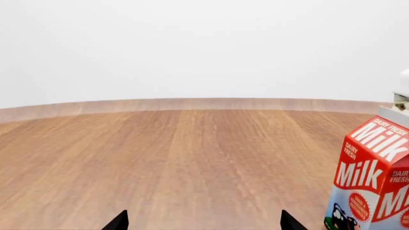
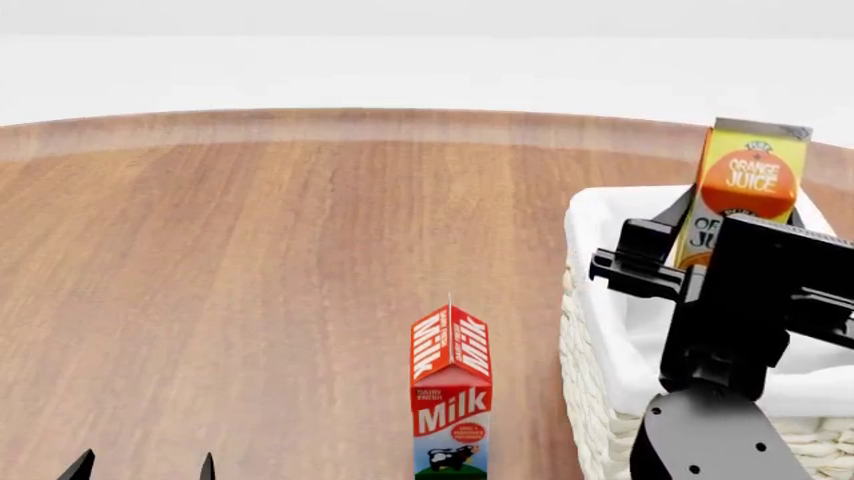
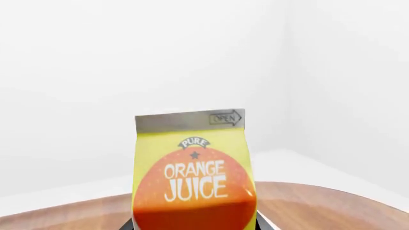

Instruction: Pick up the orange juice, and put it in the basket.

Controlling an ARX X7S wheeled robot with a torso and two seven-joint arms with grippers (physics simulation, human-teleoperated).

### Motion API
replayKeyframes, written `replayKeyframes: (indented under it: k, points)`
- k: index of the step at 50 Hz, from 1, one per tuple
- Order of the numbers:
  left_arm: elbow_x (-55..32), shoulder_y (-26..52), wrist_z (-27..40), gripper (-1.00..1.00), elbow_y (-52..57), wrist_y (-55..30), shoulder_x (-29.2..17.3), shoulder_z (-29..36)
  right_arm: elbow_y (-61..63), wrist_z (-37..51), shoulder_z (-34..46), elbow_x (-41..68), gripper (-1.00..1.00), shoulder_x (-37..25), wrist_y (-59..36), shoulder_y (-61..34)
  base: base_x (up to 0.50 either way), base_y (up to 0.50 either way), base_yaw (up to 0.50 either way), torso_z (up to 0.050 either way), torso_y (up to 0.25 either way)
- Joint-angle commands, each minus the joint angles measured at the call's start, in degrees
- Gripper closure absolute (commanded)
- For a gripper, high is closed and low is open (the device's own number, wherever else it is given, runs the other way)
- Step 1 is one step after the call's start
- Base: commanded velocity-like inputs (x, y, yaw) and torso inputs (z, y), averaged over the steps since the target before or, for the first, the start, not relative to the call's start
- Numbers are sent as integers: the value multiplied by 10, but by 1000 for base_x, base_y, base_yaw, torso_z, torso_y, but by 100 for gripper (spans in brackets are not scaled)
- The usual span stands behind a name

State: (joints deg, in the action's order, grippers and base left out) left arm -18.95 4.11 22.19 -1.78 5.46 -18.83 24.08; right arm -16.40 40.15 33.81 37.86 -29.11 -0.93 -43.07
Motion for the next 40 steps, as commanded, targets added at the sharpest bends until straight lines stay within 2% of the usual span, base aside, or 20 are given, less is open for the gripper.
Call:
replayKeyframes:
  k: [1, 13, 40]
  points:
    - [-1, 0, 1, -100, 0, 0, -1, 1, -34, -13, 1, -35, 100, 14, 2, -22, 0, 0, 0, 0, 0]
    - [-2, 1, 2, -100, 0, 1, -2, 3, -105, -32, 0, -45, 100, 38, 31, -30, 0, 0, 0, 0, 0]
    - [-4, 2, 4, -100, -1, 2, -3, 5, -172, -50, -13, -46, 100, 53, 60, -47, 0, 0, 0, 0, 1]
